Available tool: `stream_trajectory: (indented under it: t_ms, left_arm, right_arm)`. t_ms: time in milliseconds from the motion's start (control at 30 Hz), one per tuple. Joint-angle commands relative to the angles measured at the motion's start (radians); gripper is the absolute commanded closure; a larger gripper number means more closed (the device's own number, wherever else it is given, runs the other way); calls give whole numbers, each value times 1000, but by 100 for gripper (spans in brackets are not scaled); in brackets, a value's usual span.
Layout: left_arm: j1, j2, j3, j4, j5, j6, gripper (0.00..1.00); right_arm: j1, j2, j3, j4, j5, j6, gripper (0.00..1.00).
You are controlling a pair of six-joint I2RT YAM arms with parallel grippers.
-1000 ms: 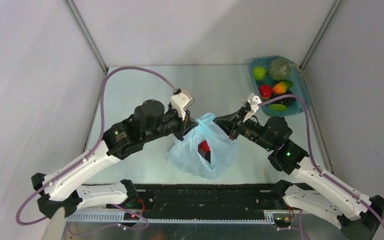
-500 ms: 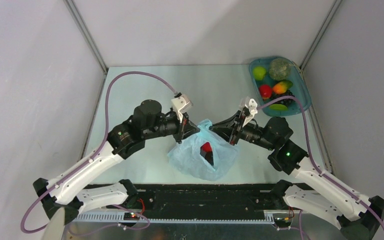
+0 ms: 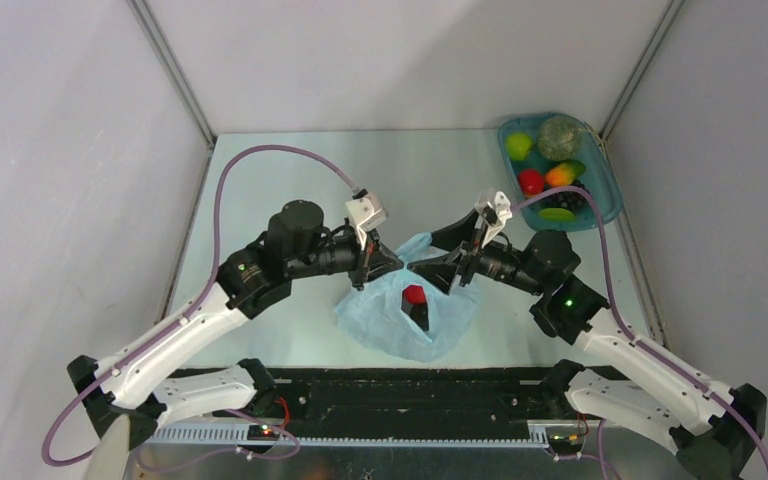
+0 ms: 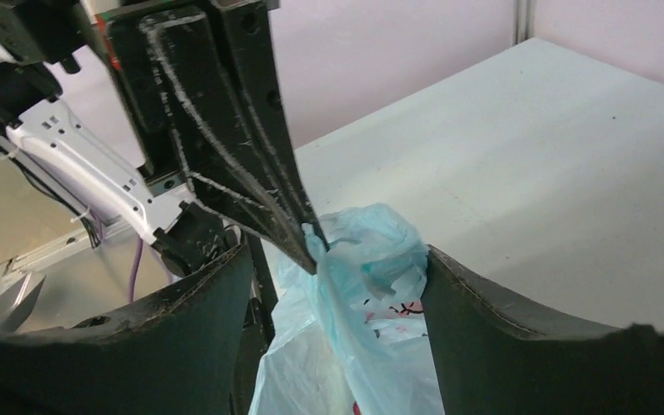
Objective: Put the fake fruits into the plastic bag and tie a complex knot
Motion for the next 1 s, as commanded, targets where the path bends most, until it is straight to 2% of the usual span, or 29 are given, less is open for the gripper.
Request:
stream_trajectory:
  t_ms: [0, 33, 67, 100, 133, 167, 233, 267, 500, 833, 967]
  left_arm:
    - [7, -21, -5, 34, 32, 25, 100]
    - [7, -21, -6, 35, 34, 25, 100]
    - [6, -22, -7, 37, 37, 24, 100]
    - [6, -22, -8, 39, 37, 24, 100]
    - [7, -22, -9, 39, 39, 24, 100]
    - [6, -22, -10, 40, 37, 23, 100]
    - [8, -25, -10, 40, 16, 22, 100]
    - [10, -26, -11, 38, -9, 21, 100]
    - [70, -36, -27, 47, -90, -54, 100]
    - [116, -25, -42, 73, -85, -108, 100]
    - [125, -28, -51, 82, -78, -123, 100]
  right_arm:
    - [-11, 24, 5, 90, 52, 58, 31]
    - [-11, 28, 6, 92, 57, 61, 33]
    - [-10, 38, 8, 93, 64, 64, 41]
    - [-11, 43, 14, 93, 67, 65, 56]
    - [-12, 53, 16, 91, 75, 65, 64]
    - [-12, 57, 19, 92, 78, 66, 80]
    - [-11, 61, 20, 93, 93, 62, 98]
    - [-11, 57, 20, 90, 102, 55, 100]
    - [27, -40, 3, 67, 173, -44, 100]
    - [269, -62, -42, -77, 327, -227, 100]
    - [303, -34, -85, -94, 364, -212, 100]
